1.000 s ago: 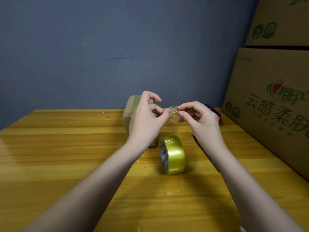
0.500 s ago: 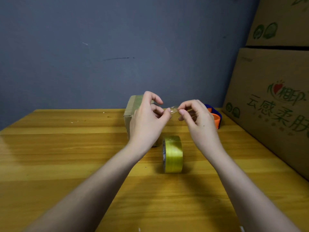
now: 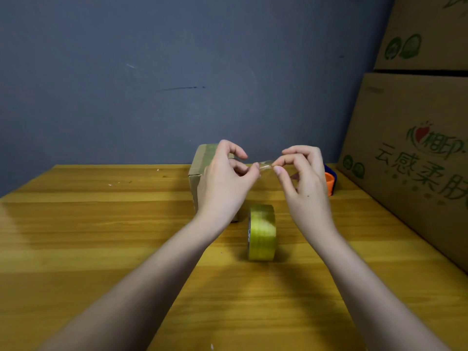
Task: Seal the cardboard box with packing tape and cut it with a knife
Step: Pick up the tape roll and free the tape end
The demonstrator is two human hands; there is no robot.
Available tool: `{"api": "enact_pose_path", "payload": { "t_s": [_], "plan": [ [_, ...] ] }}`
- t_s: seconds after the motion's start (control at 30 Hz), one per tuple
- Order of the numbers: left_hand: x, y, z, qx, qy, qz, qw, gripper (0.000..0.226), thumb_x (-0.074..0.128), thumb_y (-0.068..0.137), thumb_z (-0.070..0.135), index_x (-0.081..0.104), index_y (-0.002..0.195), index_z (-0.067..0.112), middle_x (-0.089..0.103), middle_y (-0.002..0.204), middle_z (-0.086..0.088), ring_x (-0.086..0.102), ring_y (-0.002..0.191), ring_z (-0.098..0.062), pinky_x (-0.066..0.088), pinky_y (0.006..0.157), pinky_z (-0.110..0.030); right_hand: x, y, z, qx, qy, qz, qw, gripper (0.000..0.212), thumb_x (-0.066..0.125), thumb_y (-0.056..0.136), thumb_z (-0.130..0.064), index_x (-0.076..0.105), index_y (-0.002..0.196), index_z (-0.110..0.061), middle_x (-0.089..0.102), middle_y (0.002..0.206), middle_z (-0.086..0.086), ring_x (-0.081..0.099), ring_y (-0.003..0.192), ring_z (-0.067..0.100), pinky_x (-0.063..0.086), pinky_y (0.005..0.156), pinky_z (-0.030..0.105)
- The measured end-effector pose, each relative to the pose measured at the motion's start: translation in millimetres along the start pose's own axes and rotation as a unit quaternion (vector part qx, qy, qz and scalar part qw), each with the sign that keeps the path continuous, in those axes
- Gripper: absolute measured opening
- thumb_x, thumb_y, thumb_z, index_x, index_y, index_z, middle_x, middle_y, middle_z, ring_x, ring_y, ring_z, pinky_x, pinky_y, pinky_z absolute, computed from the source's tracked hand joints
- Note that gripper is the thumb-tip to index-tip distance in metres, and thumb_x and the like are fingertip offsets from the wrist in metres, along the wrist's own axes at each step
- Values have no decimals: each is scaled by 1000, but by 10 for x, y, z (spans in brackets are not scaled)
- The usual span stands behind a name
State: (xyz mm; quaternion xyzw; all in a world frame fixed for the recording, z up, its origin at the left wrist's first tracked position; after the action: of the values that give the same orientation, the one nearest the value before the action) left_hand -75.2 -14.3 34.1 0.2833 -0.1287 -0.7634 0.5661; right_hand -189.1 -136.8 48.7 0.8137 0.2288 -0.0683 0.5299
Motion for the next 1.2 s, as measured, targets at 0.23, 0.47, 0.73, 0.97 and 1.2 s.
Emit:
{"api": "enact_pose_path", "payload": {
  "t_s": [0.23,0.47,0.73,0.97,1.2],
  "plan": [
    [16,26,-21,-28,-18,-3,999,29,69,75,43,43,77,32,73,67,4,72,76,-15,54,81,-48,-59,-5,-105,-84,-69,24,994,10,59,91,-19,66,93,-11,58,99,5,51,94,18,39,80,25],
    [47,29,-28,-30,-17,-5,999,28,68,72,40,43,75,30,72,68,1,72,74,-17,54,79,-49,-21,19,-83,-92,-64,7,994,10,57,92,-18,65,93,-12,60,97,3,54,92,19,37,81,21],
    [55,9,17,-10,-34,-3,999,20,56,73,45,42,86,40,71,73,2,71,72,-21,55,77,-49,13,24,-46,-67,-39,-5,997,10,56,92,-18,64,92,-13,62,93,-3,49,92,10,35,80,14],
    [66,-9,-25,-28,-97,-21,995,25,56,87,25,39,91,43,64,94,7,71,62,-15,56,77,-54,60,20,13,-19,16,-8,1000,7,56,92,-16,63,91,-15,55,91,-13,48,90,7,34,79,10],
    [76,-51,146,71,-30,-65,995,13,60,84,39,60,97,40,55,107,20,65,79,0,57,81,-41,99,22,36,14,53,-25,998,6,57,92,-17,63,92,-16,57,91,-13,53,92,11,45,81,25]
  ]
}}
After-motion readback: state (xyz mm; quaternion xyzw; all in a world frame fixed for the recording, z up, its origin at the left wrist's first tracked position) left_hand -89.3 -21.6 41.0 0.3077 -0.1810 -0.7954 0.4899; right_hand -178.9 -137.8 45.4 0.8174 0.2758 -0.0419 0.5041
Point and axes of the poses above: each hand's wrist, its own y-axis towards the middle knuckle, its own x-axis out of the palm, z = x × y, the point moved 10 cm from there along y, towards the middle knuckle
